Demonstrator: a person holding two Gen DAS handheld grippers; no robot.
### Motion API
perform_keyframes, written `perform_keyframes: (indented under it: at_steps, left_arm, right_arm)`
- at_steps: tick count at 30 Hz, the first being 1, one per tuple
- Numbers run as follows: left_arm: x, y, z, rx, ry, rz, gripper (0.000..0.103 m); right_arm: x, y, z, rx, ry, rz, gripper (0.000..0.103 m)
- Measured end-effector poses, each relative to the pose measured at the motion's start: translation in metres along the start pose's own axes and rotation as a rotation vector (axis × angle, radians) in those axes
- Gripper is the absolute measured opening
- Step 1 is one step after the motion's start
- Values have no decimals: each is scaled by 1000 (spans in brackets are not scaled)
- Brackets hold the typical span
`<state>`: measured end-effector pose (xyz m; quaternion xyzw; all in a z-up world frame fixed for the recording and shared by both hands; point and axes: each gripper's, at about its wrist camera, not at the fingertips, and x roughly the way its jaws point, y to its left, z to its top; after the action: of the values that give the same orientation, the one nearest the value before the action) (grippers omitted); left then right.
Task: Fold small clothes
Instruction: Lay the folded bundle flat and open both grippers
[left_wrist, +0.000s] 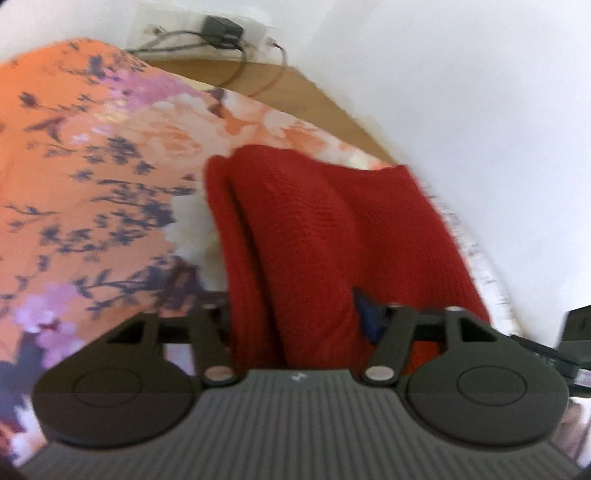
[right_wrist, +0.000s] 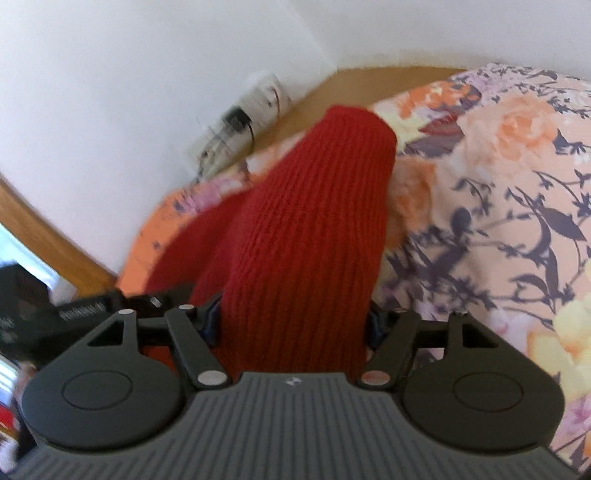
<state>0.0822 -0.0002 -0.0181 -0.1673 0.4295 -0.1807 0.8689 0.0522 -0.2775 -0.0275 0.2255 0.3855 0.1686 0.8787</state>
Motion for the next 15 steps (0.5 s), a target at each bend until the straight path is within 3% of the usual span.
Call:
perform_keyframes:
  at_steps: [8, 12, 15]
  left_arm:
    - [-28, -24, -11, 95, -62, 200, 73]
    - [-34, -31, -21, 130, -63, 261, 73]
    - [-29, -28, -25, 151, -48, 311, 73]
  right_arm:
    - [-25, 6, -6, -112, -33, -11, 78]
    - [-45, -5, -11, -86, -48, 3, 59]
    - [-44, -5, -18, -74, -42, 15, 55]
